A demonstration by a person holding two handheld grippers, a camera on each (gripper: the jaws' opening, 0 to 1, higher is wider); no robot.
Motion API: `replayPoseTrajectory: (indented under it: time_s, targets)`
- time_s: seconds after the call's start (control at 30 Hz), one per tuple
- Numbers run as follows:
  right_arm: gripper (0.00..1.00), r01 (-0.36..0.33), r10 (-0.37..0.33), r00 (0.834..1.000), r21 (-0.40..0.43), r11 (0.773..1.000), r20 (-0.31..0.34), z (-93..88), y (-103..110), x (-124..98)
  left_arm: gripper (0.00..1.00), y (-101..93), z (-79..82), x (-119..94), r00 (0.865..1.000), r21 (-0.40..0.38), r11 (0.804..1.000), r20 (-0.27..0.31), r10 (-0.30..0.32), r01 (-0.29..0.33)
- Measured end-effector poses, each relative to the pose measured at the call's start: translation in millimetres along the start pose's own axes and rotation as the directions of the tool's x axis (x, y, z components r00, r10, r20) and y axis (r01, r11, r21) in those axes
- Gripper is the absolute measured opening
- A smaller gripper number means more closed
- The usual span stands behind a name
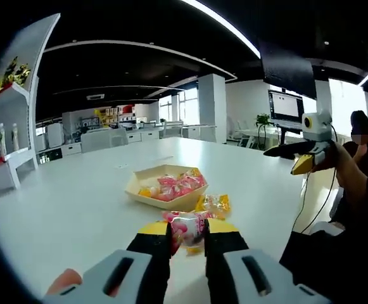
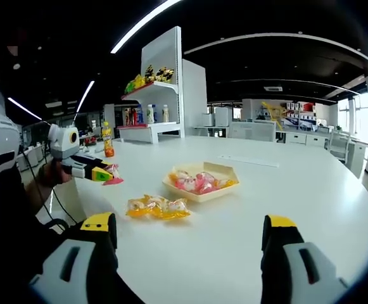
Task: Pick up the marshmallows scattered on the table and place them into the bowl on the table
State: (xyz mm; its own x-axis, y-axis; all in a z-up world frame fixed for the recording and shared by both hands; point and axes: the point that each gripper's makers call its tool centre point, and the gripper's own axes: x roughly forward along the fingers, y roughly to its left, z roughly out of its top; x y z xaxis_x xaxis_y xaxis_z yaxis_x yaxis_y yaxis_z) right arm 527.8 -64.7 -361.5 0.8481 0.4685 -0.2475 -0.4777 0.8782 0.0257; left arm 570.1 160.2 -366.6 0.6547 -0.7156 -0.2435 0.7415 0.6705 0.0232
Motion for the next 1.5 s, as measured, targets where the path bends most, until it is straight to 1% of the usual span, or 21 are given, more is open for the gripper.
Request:
replayPoseTrajectory:
  time_s: [0.13, 0.27, 0.63, 0.83, 1.1, 1.37, 1.5]
  targets:
    - [0.92, 0.001, -0.001, 1.0, 0.006, 1.0, -0.002, -2.1, -0.4, -0.5, 0.2, -0.5, 2.1, 0.2, 1.0, -0.004, 1.0, 0.004, -0.009, 0.009]
    - [0.92, 0.001, -0.001, 1.0, 0.003, 1.0, -0.001, -1.9, -0.6, -0.9, 0.2, 2.1, 5.2, -0.4, 1.0, 0.007, 1.0, 0.009, -0.002, 0.002]
    - [0.92, -0.001, 0.001, 1.0, 0.0, 1.0, -0.001, -1.1, 0.6, -0.8, 0.2, 15.8, 16.3, -0.7, 1.0, 0.026, 0.999, 0.016, 0.022, -0.023]
    - [0.92, -0.001, 0.001, 1.0, -0.004, 1.0, -0.004, -0.4, 1.2, -1.2, 0.2, 25.0, 21.0, 3.9, 0.999, 0.047, 0.998, 0.015, 0.033, -0.033]
    - [0.92, -0.003, 0.003, 1.0, -0.009, 1.0, -0.005, 2.0, 1.0, 1.1, 0.2, 38.3, 33.6, 12.4, 0.999, 0.066, 0.997, 0.03, 0.045, -0.047]
    - [0.92, -0.006, 0.006, 1.0, -0.01, 1.0, -0.012, 1.0, 0.7, 3.6, 0.2, 55.8, 41.4, 23.7, 0.996, 0.057, 0.996, 0.048, 0.069, -0.072]
    - [0.92, -0.002, 0.002, 1.0, -0.011, 1.0, -0.012, 1.7, -1.2, 3.6, 0.19, 61.2, 48.5, 29.9, 0.996, 0.061, 0.995, 0.059, 0.073, -0.076]
